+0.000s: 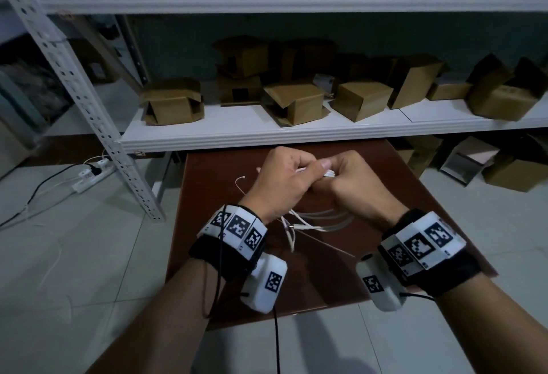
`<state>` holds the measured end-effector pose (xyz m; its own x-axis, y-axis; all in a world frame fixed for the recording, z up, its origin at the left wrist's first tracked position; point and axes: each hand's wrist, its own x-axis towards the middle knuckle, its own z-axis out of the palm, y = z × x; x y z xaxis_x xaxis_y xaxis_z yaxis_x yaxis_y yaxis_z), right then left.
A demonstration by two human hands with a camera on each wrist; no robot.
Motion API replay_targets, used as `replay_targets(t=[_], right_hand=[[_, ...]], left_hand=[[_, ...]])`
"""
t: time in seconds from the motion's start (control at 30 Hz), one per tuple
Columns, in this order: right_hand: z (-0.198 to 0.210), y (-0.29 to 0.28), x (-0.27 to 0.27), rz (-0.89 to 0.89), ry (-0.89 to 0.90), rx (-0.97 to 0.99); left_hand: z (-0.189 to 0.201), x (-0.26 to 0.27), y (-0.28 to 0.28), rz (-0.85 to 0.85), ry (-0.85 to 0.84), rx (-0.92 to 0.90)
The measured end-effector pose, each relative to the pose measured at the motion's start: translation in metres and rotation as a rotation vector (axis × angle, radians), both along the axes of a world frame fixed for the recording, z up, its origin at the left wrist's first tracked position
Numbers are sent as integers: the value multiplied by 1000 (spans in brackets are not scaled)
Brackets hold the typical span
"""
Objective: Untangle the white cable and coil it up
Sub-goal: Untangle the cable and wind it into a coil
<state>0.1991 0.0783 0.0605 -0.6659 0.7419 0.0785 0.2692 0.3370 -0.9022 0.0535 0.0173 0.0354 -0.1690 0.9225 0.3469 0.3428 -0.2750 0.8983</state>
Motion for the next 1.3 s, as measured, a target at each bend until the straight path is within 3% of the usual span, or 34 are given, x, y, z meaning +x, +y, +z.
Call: replay_targets(t=[0.3, 0.57, 0.73, 0.87, 1.03, 1.17, 1.3], right_hand=[[19, 3, 5, -227, 378, -164], [16, 1, 3, -256, 457, -260], [19, 10, 8, -211, 513, -293], [27, 14, 13, -226, 557, -324], [33, 20, 21, -289, 627, -384], [35, 20, 21, -277, 681, -427], [40, 27, 30, -292, 760, -502]], left_hand=[[7, -3, -2, -111, -233, -25], [8, -9, 1, -130, -311, -42], [3, -17, -4, -171, -225, -139], [-10, -30, -7, -256, -22, -250], [-20, -38, -11, -259, 40, -351], [-28, -28, -3, -114, 120, -287], [-33, -49, 0, 204, 280, -257]])
